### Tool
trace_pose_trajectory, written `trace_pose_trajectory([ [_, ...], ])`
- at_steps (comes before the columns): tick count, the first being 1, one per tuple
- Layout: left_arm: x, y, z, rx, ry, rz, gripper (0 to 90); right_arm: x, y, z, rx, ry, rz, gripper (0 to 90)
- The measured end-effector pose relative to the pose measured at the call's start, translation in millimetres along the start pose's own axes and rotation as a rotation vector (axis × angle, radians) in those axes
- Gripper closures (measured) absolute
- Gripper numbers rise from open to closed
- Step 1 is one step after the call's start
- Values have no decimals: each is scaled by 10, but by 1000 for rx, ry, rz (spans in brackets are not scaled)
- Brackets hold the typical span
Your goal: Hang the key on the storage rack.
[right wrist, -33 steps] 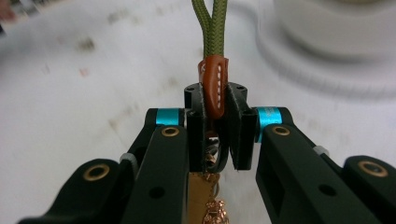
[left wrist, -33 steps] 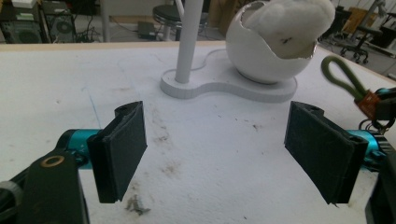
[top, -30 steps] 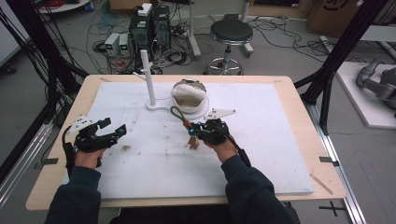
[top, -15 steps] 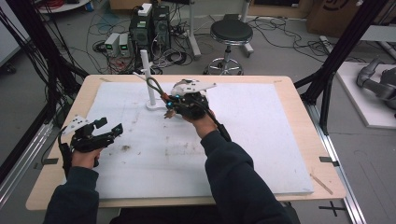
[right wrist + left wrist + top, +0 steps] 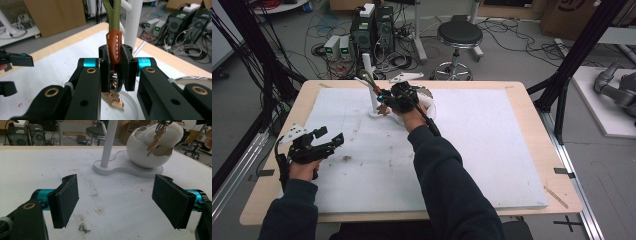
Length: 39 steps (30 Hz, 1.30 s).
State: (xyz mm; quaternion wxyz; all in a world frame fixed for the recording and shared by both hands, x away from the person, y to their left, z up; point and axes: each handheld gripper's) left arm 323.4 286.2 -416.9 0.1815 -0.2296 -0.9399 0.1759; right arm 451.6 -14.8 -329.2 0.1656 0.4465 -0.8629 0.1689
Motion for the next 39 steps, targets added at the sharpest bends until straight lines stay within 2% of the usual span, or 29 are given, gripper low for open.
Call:
trace_pose_trajectory([
  [5,-9,-1,3,0,4,3,214,-106,-26,-2,2,35,29,803],
  [9,-14,-14,-1,17,2,17,217,-175,-46,11,-4,67,56,796],
  [11,-11,-24,-4,18,-4,15,217,-158,-71,26,-8,74,47,768],
  [12,-11,-23,-3,19,-4,16,217,-130,-89,32,-11,71,43,716],
  [17,0,-12,3,20,-4,10,217,140,-211,38,5,20,42,558],
  [19,3,-17,1,31,-7,15,217,273,-274,53,27,3,52,455],
  [21,1,-29,-3,39,-9,18,217,429,-342,70,43,-4,62,425],
  [24,-7,-49,-6,42,-11,22,208,704,-442,141,61,-15,88,331],
  [26,-15,-56,-5,38,-10,27,198,807,-475,203,76,-14,92,303],
  [29,-32,-74,4,31,-5,33,184,983,-515,378,94,0,94,254],
  [31,-41,-83,9,21,-3,41,181,1072,-544,476,74,74,98,220],
  [33,-50,-95,12,19,-3,48,180,1181,-554,610,67,56,87,218],
  [35,-59,-105,12,11,-2,53,181,1255,-567,681,58,132,91,216],
  [36,-61,-108,10,6,3,54,181,1294,-566,722,51,142,99,215],
  [38,-73,-121,12,4,1,59,181,1395,-546,831,68,105,79,213],
  [39,-79,-129,12,2,2,60,181,1436,-533,878,74,112,80,213],
])
Point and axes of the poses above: each handheld gripper's, and its own axes: x roughly backward along the jaws, z roughly out of its underside, y roughly to its left, and after that the axes turned 13 degrees about x, right-handed
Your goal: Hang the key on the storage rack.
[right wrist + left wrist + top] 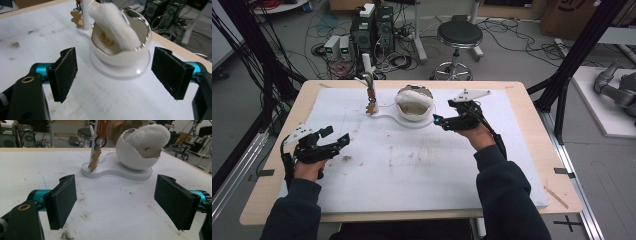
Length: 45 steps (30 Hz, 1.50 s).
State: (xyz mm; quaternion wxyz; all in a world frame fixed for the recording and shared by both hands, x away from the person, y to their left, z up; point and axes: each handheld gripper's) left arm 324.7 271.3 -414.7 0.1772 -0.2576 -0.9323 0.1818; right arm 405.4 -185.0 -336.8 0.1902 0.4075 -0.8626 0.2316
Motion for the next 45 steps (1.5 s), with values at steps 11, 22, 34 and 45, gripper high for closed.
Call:
trace_pose_trajectory([
  [11,-63,-86,2,-10,7,25,181,535,40,585,-72,-55,109,213],
  [22,-93,-101,0,-37,4,23,184,859,132,1143,-105,-4,199,213],
  [34,-85,-161,3,-55,0,29,184,937,150,1267,-122,0,218,213],
  [45,-89,-190,12,-64,5,41,184,943,150,1299,-144,6,243,213],
])
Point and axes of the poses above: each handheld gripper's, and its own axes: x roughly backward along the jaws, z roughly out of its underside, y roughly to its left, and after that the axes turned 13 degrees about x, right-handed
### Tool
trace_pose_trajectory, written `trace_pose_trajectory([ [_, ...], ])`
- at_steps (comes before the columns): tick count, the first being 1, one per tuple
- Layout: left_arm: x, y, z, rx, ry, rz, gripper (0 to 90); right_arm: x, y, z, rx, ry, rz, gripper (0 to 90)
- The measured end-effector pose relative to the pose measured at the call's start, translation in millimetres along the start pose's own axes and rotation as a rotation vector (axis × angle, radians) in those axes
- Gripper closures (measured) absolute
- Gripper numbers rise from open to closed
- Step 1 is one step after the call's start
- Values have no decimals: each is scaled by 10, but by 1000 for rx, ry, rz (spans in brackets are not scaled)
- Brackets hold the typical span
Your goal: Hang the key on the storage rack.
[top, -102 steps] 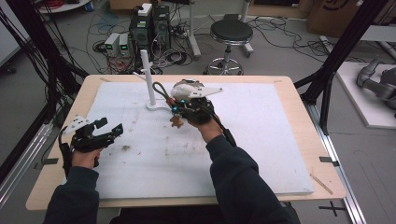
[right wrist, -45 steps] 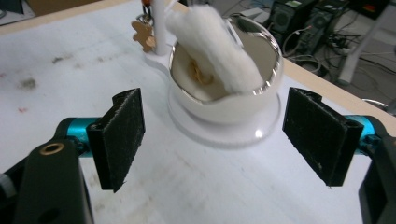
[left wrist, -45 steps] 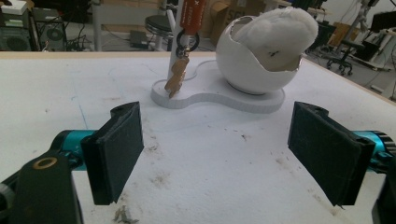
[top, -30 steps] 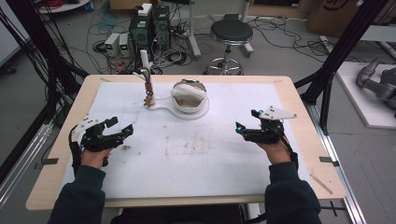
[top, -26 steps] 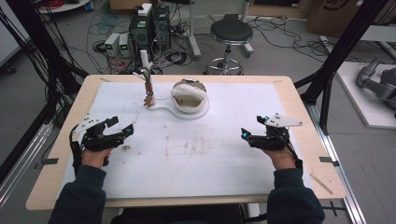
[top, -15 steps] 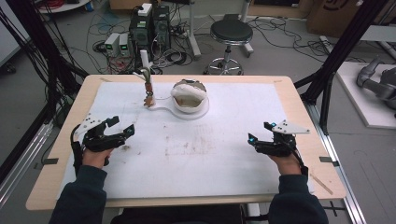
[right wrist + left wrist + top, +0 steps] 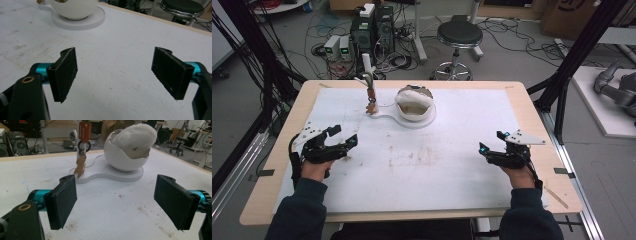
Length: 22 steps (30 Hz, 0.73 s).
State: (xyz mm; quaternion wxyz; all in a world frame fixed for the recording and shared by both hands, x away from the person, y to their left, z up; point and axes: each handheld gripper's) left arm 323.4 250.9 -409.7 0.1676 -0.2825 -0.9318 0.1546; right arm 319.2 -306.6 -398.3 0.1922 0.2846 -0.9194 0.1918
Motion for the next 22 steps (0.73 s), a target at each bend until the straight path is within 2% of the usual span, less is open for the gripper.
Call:
trace_pose_trajectory([
  [3,-3,2,4,1,5,2,184,-10,7,6,-10,6,-1,213],
  [10,-6,15,9,5,5,2,184,-37,21,5,2,10,-4,213],
  [22,-20,10,15,3,12,2,184,-23,-6,7,2,13,19,213],
])
Point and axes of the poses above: each handheld gripper's, and its own axes: x roughly backward along the jaws, z roughly out of its underside, y roughly to its left, and after that the axes turned 13 degrees about x, right-handed
